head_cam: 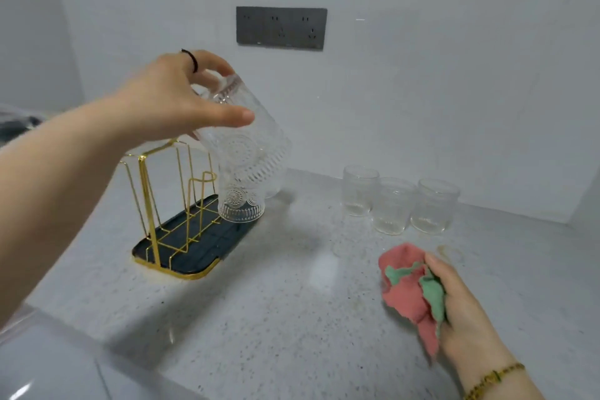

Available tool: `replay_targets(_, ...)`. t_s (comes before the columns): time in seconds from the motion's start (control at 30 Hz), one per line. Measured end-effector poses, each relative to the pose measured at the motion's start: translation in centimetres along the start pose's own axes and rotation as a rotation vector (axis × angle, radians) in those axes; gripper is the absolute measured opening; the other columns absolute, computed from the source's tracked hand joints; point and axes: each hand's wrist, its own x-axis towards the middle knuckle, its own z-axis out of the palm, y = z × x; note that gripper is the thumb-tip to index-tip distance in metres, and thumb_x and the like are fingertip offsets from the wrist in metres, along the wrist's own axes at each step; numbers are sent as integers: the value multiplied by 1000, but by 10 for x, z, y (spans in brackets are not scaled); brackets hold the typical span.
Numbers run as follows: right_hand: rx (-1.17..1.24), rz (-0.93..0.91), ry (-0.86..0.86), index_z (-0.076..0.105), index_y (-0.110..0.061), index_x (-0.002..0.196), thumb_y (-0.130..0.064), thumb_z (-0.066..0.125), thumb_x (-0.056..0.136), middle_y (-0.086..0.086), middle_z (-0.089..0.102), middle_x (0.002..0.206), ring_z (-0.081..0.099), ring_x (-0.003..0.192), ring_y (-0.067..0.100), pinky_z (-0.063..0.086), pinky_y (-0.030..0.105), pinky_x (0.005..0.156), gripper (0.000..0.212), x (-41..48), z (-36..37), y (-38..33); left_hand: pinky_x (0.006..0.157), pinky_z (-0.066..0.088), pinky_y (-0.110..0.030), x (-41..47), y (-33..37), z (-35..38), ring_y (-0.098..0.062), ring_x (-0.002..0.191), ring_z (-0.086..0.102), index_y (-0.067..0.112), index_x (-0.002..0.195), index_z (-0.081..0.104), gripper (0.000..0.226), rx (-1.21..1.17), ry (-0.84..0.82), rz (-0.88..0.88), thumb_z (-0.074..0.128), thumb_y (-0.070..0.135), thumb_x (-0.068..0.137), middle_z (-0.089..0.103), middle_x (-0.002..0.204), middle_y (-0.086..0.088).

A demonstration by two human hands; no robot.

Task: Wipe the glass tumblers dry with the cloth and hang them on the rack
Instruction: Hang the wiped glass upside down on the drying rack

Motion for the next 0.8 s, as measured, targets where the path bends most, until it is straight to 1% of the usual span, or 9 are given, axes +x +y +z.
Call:
replay_targets(0.07,-3,0,-66,68,-15,80,-37,85,27,12,71,75,68,61,26,56,39,52,60,-1,3,1,41,43,-3,7,-1,-11,-6,75,59,33,114,51,86,111,-8,-27,77,65,39,54,110,10)
replay_targets(0.2,-1,-6,-77,73,-16,67,-46,87,2,12,72,75,69,61,25,56,38,49,73,-2,3,1,42,44,-6,14,-7,-11,-21,76,61,23,123,51,62,273,-18,-104,76,37,67,53,118,3)
replay_targets(0.33,17,52,-85,74,-11,61,-51,85,10,17,72,76,68,57,26,55,41,48,66,-4,7,2,52,39,-16,14,-7,-8,-23,79,58,22,124,51,60,348,-30,-108,73,36,70,54,126,-2)
replay_targets(0.47,5,62,-56,71,-9,82,-52,81,22,15,71,69,68,56,26,54,42,50,74,-4,6,2,54,38,-19,19,-6,-9,-18,69,58,23,123,52,61,427,-81,-103,74,39,68,55,127,-3)
replay_targets(0.57,-13,42,-15,64,-9,91,-51,85,14,14,72,75,69,62,26,53,46,60,90,-4,6,3,58,40,-24,19,-14,-2,-17,65,58,23,123,52,63,522,-140,-121,74,41,67,56,127,-5)
replay_targets(0.6,-10,38,-11,63,-9,93,-50,83,23,14,72,76,69,63,25,52,46,62,83,-4,5,3,59,40,-24,18,-18,2,-17,66,57,22,124,52,65,536,-167,-131,75,40,67,55,128,-5)
replay_targets(0.67,-20,43,-3,62,-8,95,-47,65,50,12,72,74,69,63,23,52,45,64,60,-4,5,3,55,43,-21,15,-25,10,-14,65,57,20,126,50,67,522,-231,-160,75,40,67,54,129,-6)
replay_targets(0.7,-22,49,0,62,-8,93,-45,58,55,12,72,74,69,63,23,52,44,64,53,-5,6,1,57,45,-22,14,-29,14,-14,67,58,20,126,50,68,525,-261,-165,75,40,67,54,129,-6)
replay_targets(0.8,-40,52,-4,64,-10,84,-44,62,53,12,72,74,68,64,25,52,44,66,46,-3,5,2,86,45,-30,10,-42,26,-22,102,57,20,127,49,69,574,-315,-159,75,42,67,54,130,-5)
